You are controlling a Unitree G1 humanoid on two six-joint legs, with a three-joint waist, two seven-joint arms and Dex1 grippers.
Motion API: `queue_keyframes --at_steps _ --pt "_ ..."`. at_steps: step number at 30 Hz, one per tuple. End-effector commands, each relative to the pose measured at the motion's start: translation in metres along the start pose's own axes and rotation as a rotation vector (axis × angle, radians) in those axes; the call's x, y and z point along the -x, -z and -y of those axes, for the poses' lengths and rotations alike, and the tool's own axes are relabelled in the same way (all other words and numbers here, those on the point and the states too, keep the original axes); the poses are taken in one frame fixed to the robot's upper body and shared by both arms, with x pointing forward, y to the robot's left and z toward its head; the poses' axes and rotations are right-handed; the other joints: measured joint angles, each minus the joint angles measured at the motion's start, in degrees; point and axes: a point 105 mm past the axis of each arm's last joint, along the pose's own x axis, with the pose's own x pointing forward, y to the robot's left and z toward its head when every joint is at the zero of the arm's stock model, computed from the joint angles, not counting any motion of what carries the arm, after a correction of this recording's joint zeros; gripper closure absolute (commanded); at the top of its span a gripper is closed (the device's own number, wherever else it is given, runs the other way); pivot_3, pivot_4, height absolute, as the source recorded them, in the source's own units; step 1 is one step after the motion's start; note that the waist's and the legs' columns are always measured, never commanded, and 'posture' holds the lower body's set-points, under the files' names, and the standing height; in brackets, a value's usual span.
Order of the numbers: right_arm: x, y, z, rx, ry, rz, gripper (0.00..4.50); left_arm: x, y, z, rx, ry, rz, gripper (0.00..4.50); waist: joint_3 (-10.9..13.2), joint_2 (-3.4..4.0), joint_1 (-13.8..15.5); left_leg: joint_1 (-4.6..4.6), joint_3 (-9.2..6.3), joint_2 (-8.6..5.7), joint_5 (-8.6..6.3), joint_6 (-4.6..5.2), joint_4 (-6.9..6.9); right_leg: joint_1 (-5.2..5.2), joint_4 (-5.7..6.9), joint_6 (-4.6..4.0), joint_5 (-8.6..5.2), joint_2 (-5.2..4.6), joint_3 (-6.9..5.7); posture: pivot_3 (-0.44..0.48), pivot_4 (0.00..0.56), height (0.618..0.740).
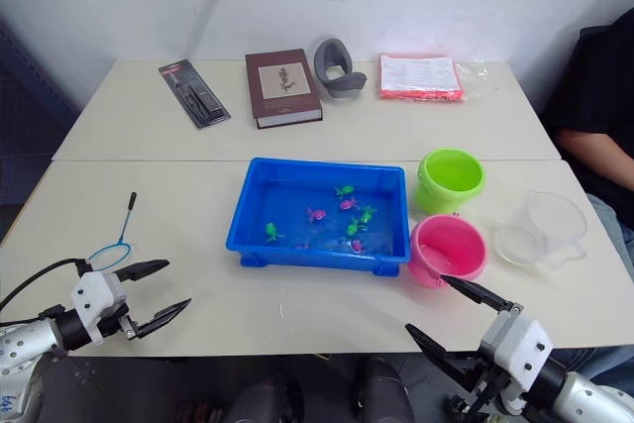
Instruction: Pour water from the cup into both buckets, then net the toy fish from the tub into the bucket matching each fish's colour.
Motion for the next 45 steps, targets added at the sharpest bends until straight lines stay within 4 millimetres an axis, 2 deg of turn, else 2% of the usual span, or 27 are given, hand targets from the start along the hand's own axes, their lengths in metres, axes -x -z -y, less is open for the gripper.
queue_keyframes --at_steps 1,2,4,7,10,12,14,18,23,31,38,45 --pt "0.014 -0.005 0.003 -0.075 0.154 0.046 0.00 -0.013 -0.034 0.001 0.025 0.091 0.107 0.04 0.0 -0.01 0.1 0.00 0.00 0.00 0.00 0.00 0.00 0.00 0.00 0.00 0.00 0.00 0.00 0.000 0.150 0.740" --pt "0.027 -0.007 0.005 -0.132 0.281 0.056 0.00 -0.023 -0.058 0.010 0.059 0.207 0.184 0.04 0.0 -0.02 0.9 -0.01 0.00 -0.01 0.00 0.00 0.00 -0.02 0.02 0.00 0.00 0.00 0.00 0.000 0.150 0.740" --pt "0.048 -0.010 0.008 -0.199 0.470 0.067 0.00 -0.032 -0.090 0.026 0.090 0.363 0.282 0.04 0.0 0.17 2.4 -0.14 -0.43 0.00 0.09 -0.14 -0.03 0.02 0.06 -0.10 -0.06 -0.02 -0.31 0.000 0.150 0.740" --pt "0.074 -0.007 0.021 -0.278 0.757 0.078 0.00 -0.052 -0.134 0.042 0.072 0.463 0.421 0.04 0.0 0.33 1.6 -0.10 -0.30 -0.05 -0.06 -0.43 -0.02 0.09 -0.02 -0.12 -0.07 -0.07 -0.08 0.000 0.150 0.740" --pt "0.093 0.004 0.029 -0.353 0.948 0.034 0.00 -0.063 -0.153 0.055 0.101 0.550 0.457 0.04 -0.1 0.31 0.0 0.01 -0.10 -0.03 -0.09 -0.49 -0.06 0.17 0.04 -0.04 -0.02 -0.02 0.14 0.000 0.150 0.740" --pt "0.108 0.028 0.041 -0.435 1.117 -0.080 0.00 -0.075 -0.160 0.059 0.100 0.576 0.468 0.04 -0.1 0.40 -0.5 0.02 0.05 0.02 -0.03 -0.45 -0.20 0.15 0.11 -0.09 -0.07 0.12 0.27 0.000 0.150 0.740" --pt "0.113 0.037 0.053 -0.464 1.196 -0.105 0.00 -0.085 -0.165 0.060 0.101 0.585 0.480 0.04 -0.1 0.39 -0.5 0.04 0.05 0.07 0.11 -0.40 -0.16 0.04 0.17 -0.15 -0.11 0.22 0.25 0.000 0.150 0.740" --pt "0.109 0.062 0.084 -0.511 1.215 -0.124 0.00 -0.103 -0.172 0.066 0.102 0.627 0.491 0.04 -0.1 0.41 -0.2 0.05 0.09 0.04 0.21 -0.35 -0.08 -0.02 0.23 -0.15 -0.11 0.39 0.31 0.000 0.150 0.740" --pt "0.113 0.088 0.109 -0.564 1.280 -0.187 0.00 -0.111 -0.175 0.065 0.082 0.641 0.488 0.04 -0.1 0.47 0.1 0.03 0.04 0.10 0.37 -0.31 -0.06 -0.08 0.23 -0.18 -0.13 0.78 0.37 0.000 0.150 0.740" --pt "0.095 0.089 0.139 -0.559 1.255 -0.151 0.00 -0.116 -0.176 0.060 0.060 0.617 0.491 0.04 -0.1 0.53 0.0 0.01 0.07 0.05 0.44 -0.21 -0.05 -0.08 0.25 -0.13 -0.10 0.73 0.39 0.000 0.150 0.740" --pt "0.097 0.094 0.159 -0.574 1.319 -0.153 0.00 -0.119 -0.177 0.058 0.060 0.602 0.505 0.04 -0.1 0.53 0.0 -0.01 0.05 0.02 0.46 -0.19 -0.04 -0.07 0.24 -0.09 -0.08 0.72 0.38 0.000 0.150 0.740" --pt "0.093 0.094 0.172 -0.566 1.299 -0.151 0.00 -0.120 -0.179 0.060 0.075 0.609 0.520 0.04 -0.1 0.53 0.0 -0.03 0.06 0.04 0.47 -0.18 -0.04 -0.07 0.21 -0.06 -0.06 0.72 0.38 0.000 0.150 0.740"
